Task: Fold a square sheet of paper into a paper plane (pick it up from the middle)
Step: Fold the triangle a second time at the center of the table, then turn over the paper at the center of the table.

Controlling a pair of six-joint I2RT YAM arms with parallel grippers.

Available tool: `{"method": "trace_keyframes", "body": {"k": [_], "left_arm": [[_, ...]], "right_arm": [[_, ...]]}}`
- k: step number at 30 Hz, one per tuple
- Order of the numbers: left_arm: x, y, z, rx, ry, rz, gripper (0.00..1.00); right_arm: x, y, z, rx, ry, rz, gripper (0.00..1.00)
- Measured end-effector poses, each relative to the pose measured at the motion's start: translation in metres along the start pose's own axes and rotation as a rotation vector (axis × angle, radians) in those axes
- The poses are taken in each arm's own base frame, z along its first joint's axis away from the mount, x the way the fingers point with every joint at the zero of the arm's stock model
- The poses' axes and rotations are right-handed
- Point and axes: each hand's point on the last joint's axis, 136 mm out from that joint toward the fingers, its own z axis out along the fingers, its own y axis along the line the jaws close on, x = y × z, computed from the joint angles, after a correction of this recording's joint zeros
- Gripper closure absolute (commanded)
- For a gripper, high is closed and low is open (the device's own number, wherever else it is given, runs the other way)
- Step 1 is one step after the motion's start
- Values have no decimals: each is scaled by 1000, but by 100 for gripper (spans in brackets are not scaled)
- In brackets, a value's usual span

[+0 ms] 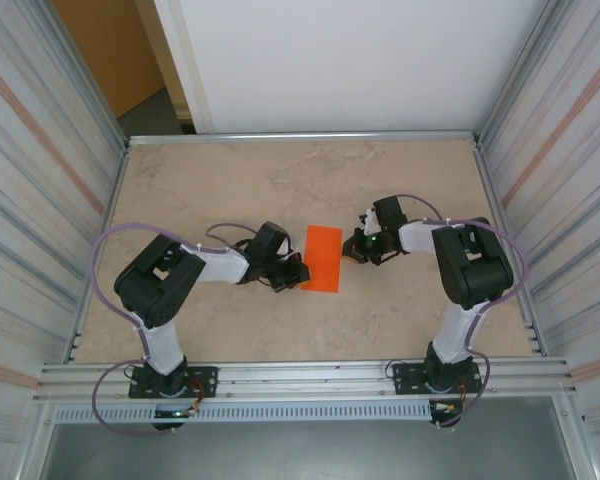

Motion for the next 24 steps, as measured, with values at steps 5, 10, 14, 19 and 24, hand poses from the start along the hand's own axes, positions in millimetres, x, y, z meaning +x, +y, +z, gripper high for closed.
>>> {"method": "trace_keyframes", "body": {"k": [5,10,14,19,24], "left_arm": [[0,-3,-3,-29,26,-3,97],[-4,-15,-11,-37,25,38,84],[-15,-31,-20,-10,-10,85,83],[-31,-34,-21,7,-38,84,83],[-46,-32,-11,1,-48,81,84]], "right_arm": [[-8,-5,-16,74,-66,0,97],[2,19,-30,82,-90,-61,79],[19,26,-32,66,-79,-31,64],[40,14,-25,47,-25,108,62],[39,22,-24,6,-26,164,63]]}}
